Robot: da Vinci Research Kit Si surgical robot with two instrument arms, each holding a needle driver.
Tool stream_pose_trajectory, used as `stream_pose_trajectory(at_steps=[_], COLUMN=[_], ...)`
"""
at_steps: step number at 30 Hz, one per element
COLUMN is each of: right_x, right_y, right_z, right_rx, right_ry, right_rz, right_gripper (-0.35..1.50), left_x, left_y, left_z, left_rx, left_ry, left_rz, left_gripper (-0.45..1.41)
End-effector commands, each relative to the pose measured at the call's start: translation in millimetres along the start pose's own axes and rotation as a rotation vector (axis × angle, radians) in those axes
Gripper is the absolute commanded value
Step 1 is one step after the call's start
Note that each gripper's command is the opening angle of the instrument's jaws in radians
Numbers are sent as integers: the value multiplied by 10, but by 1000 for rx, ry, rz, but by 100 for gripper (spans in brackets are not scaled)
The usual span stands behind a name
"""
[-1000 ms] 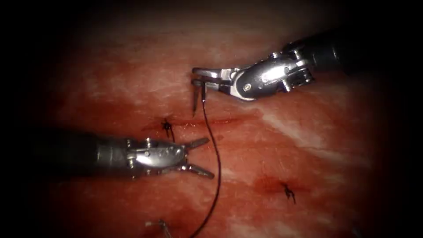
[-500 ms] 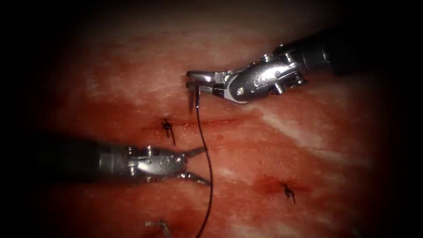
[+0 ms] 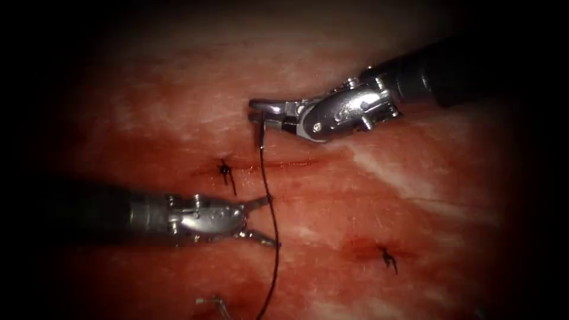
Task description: Wound Closure
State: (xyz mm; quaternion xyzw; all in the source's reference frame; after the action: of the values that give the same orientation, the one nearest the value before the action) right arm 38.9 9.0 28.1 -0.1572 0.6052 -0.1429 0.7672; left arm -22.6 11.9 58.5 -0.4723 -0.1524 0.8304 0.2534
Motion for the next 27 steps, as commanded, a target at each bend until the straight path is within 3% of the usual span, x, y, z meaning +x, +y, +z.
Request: stream_pose_trajectory(at_steps=[1,21,27], right_x=[-2,-13,-15], right_y=[-5,-17,-37], right_z=[6,9,13], right_rx=[0,-16,-18], right_ry=[1,2,8], right_rz=[0,-74,-105], right_gripper=[-35,-35,-35], left_x=[-5,-4,-2], left_y=[3,3,0], left_z=[6,4,-1], left_rx=[-2,-3,-9], left_ry=[-2,-2,-2], left_rz=[-1,-2,-10], left_gripper=[57,59,61])
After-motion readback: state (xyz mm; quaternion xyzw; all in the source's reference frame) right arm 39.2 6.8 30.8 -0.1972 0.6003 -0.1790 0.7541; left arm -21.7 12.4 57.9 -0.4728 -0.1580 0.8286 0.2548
